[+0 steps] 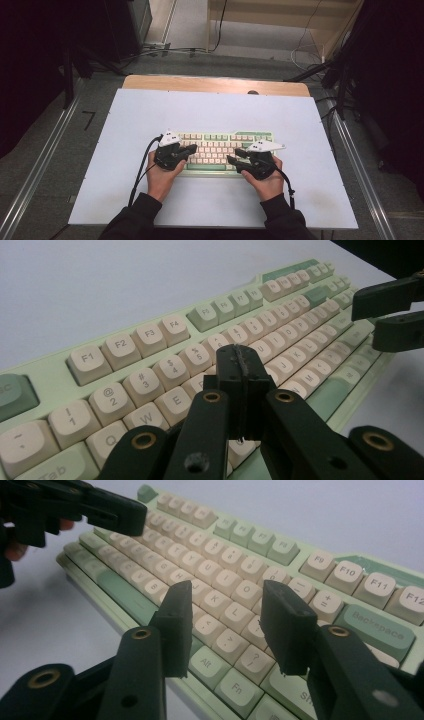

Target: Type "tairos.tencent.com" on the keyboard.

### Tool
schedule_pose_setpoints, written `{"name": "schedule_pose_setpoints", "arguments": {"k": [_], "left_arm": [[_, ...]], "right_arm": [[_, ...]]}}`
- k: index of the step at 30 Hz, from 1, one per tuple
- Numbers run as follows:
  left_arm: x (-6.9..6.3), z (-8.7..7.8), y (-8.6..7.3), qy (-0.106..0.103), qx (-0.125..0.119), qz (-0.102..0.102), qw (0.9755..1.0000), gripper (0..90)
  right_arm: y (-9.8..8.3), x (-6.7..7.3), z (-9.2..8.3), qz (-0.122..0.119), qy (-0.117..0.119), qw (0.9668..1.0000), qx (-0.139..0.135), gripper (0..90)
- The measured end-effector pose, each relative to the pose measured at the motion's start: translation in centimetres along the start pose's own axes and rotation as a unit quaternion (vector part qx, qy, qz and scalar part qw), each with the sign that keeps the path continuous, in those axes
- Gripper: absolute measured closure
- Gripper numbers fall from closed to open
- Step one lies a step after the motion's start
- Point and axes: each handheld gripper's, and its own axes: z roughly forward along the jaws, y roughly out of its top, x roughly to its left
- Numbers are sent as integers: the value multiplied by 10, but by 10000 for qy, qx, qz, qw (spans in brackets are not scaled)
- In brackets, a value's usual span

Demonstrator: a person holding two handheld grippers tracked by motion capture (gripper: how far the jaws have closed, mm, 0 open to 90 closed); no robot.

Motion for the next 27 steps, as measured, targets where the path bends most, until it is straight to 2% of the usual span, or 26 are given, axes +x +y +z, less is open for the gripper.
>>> {"name": "schedule_pose_setpoints", "arguments": {"k": [4,7,17,27], "left_arm": [[-1,6,2,3,27,25,10000,900],[-1,10,3,7,44,20,10000,900],[0,20,5,-4,126,56,9999,900],[0,29,4,66,239,37,9997,900]], "right_arm": [[-1,0,-3,-6,-32,9999,-106,495],[-2,-1,-3,42,-8,10000,-54,497],[-4,-2,0,80,-142,9998,73,483],[-4,-4,0,81,-183,9998,73,484]]}}
